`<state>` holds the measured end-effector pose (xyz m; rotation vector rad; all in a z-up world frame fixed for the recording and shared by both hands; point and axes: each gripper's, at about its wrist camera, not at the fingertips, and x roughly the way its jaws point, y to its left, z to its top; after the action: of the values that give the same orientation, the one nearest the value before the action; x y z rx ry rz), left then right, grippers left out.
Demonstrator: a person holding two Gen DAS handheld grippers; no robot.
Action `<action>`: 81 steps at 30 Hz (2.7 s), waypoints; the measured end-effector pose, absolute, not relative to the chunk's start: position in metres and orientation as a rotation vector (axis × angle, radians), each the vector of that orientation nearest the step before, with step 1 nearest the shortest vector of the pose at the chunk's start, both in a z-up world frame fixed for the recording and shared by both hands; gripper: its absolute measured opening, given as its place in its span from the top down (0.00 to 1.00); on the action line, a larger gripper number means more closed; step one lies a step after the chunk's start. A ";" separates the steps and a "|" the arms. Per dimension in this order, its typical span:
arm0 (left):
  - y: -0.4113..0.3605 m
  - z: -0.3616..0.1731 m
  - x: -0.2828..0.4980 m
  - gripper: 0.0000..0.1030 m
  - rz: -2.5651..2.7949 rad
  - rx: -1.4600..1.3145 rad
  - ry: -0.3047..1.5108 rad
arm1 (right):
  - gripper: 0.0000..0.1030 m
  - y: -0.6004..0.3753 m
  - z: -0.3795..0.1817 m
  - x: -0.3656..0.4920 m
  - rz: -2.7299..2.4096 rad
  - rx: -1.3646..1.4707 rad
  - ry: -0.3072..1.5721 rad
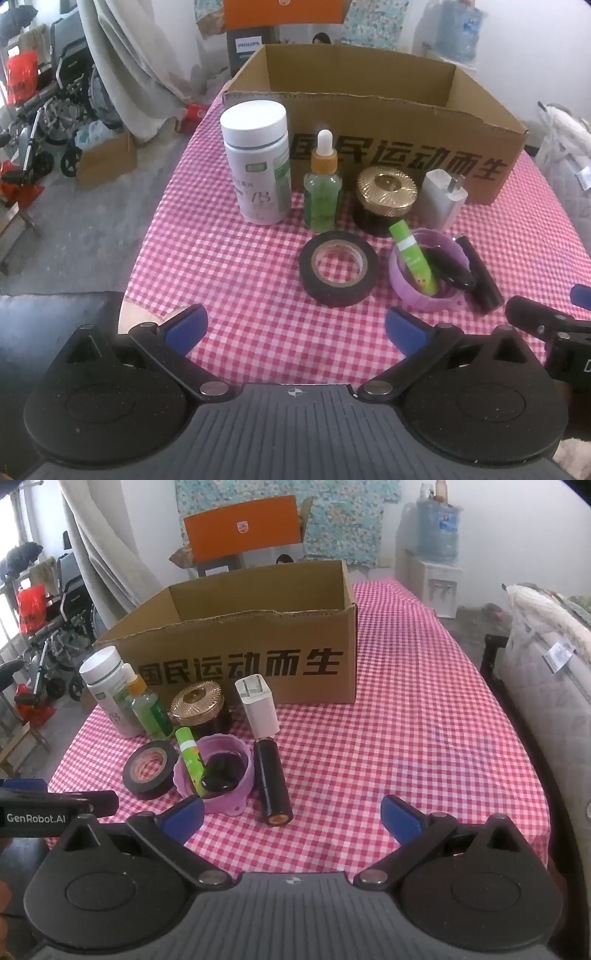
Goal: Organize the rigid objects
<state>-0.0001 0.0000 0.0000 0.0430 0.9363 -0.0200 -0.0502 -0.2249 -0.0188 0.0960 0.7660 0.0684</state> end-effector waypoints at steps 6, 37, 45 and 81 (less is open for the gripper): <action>0.000 0.000 0.000 0.00 -0.021 0.042 0.940 | 0.00 -0.225 -0.019 -0.048 0.073 0.094 0.771; -0.001 -0.001 -0.002 0.00 -0.021 0.059 0.952 | 0.00 -0.223 -0.020 -0.049 0.077 0.106 0.778; -0.001 -0.002 -0.002 0.00 -0.020 0.062 0.952 | 0.00 -0.222 -0.021 -0.048 0.079 0.105 0.779; -0.012 0.005 -0.013 0.00 -0.231 0.028 0.809 | 0.00 -0.273 -0.012 -0.048 0.130 0.225 0.617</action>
<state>-0.0135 -0.0125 0.0048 0.0285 0.8087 -0.2313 -0.0482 -0.2726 -0.0118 0.2251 0.6169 0.1302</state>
